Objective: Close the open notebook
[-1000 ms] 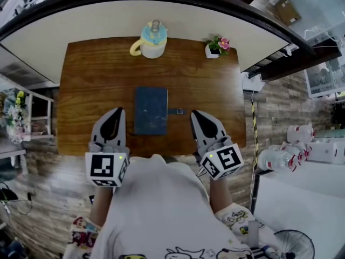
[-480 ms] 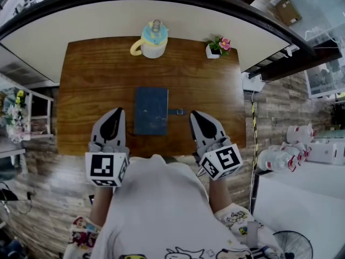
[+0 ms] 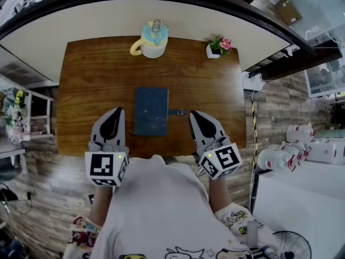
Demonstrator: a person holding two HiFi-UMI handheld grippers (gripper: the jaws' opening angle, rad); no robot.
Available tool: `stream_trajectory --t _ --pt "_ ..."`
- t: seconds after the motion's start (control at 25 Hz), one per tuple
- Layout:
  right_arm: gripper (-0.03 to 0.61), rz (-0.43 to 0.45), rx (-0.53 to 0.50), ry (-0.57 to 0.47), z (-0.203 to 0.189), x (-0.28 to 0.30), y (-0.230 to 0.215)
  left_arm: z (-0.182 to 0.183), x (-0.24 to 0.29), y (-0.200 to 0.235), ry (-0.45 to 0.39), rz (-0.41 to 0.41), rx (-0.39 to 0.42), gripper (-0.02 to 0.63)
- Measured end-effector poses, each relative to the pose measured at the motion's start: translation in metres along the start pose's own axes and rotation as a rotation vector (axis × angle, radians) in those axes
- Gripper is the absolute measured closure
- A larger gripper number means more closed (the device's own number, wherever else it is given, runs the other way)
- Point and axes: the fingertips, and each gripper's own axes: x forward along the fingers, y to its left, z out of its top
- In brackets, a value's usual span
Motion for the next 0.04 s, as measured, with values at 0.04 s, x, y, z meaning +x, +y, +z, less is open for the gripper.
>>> stream_trajectory --t 0.04 --pt "0.58 -0.001 0.0 0.003 -0.0005 0.0011 0.0 -0.0005 0.0008 0.0005 0.001 -0.001 0.0 0.611"
